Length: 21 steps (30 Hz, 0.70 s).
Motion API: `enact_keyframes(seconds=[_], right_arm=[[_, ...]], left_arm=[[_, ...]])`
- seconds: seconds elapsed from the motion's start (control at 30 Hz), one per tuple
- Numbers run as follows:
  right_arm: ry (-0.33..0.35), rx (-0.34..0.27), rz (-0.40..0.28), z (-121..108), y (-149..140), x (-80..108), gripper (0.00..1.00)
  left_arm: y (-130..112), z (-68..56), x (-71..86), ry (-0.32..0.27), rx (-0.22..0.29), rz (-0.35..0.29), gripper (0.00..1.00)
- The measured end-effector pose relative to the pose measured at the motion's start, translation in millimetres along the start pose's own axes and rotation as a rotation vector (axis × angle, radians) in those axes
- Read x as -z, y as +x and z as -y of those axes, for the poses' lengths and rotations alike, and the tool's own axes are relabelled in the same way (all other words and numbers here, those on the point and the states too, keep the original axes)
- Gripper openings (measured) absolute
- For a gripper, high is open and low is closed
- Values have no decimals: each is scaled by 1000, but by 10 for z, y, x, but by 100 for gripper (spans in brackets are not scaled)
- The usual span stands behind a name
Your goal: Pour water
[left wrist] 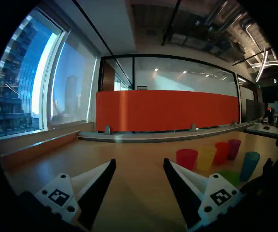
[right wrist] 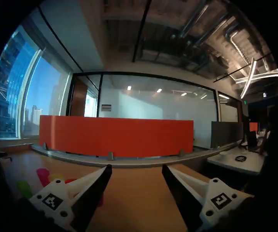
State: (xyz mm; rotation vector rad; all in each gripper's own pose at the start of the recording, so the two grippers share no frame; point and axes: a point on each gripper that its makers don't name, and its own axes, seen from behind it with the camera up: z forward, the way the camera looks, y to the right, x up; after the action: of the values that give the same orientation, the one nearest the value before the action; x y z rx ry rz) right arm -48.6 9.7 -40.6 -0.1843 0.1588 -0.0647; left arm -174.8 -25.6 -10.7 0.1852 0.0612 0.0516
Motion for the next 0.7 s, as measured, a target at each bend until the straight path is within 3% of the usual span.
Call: enact_keyframes(seconds=[0.3,0.7], right_arm=[[37,-10,-12,31,-110,-41,100],[117,4,-22,297,-377,-100,100]], left_arm=[[-2,-4,11,0,0,0,91],[1,2,14,0,0,0,91]])
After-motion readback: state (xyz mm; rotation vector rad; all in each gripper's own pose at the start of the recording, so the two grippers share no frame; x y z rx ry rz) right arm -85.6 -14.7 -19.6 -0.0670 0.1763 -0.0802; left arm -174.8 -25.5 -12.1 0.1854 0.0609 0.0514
